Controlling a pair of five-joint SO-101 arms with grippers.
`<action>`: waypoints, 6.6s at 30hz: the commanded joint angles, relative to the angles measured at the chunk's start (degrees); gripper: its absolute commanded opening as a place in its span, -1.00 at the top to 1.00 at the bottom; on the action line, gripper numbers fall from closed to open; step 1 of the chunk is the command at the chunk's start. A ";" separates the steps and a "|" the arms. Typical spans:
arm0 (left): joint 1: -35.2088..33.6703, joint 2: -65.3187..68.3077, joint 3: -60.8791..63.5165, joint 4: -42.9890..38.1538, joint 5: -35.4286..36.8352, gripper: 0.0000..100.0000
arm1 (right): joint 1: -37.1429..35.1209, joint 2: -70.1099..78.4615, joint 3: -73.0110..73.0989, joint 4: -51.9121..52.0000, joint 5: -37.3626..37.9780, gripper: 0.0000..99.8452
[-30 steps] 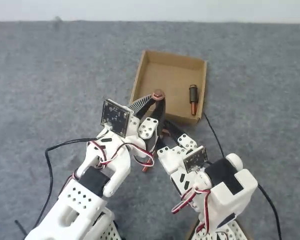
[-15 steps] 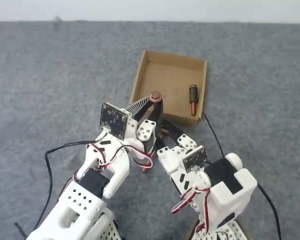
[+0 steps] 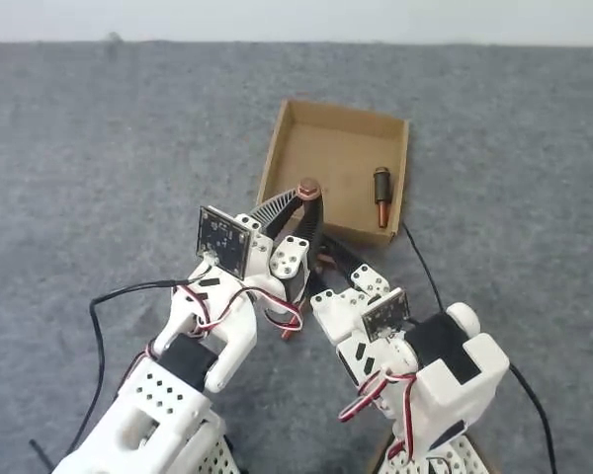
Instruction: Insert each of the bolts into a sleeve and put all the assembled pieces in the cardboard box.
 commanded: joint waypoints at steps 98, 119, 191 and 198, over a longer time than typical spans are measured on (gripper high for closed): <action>-2.99 -0.79 14.99 -5.45 3.34 0.70 | 0.92 -2.07 1.58 -1.27 -0.26 0.99; 0.53 -2.29 10.15 -5.27 3.96 0.70 | 1.71 -2.07 1.58 -1.27 -0.26 0.99; -37.63 -39.12 18.42 50.29 -1.32 0.96 | 4.97 -2.68 1.49 3.56 -0.18 0.99; -38.24 -39.12 18.42 51.43 -9.14 0.96 | 9.45 -5.93 2.37 3.82 -0.18 0.99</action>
